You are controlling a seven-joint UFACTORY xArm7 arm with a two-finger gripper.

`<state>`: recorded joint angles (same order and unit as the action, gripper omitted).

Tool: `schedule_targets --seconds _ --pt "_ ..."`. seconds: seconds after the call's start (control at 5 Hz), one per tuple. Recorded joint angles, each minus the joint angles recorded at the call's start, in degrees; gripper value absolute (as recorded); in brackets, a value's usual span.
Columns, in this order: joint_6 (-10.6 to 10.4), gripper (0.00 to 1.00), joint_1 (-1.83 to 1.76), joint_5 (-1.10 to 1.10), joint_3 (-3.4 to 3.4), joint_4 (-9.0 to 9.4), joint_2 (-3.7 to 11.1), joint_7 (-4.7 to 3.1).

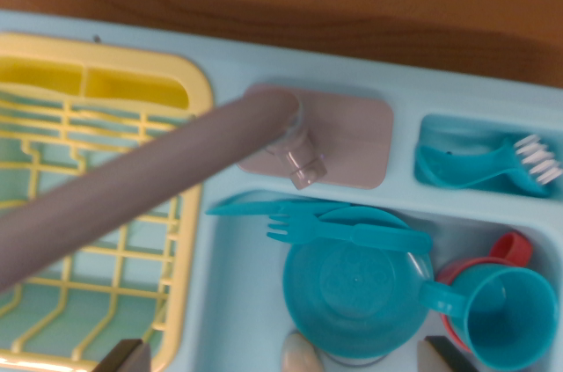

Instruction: Pick detergent from the sink

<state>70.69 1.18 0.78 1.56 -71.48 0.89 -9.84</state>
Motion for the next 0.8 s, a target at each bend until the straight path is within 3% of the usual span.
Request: schedule_targets --seconds 0.2,0.4,0.6,0.8 --pt "0.0 0.0 0.0 0.0 0.0 0.0 0.0 0.0" --pt "-2.51 0.0 0.14 -0.02 0.34 2.71 0.32 -1.31" --pt "-2.51 0.0 0.14 -0.02 0.34 2.71 0.32 -1.31" --pt "-5.02 0.0 0.28 -0.04 0.68 5.43 0.65 -2.62"
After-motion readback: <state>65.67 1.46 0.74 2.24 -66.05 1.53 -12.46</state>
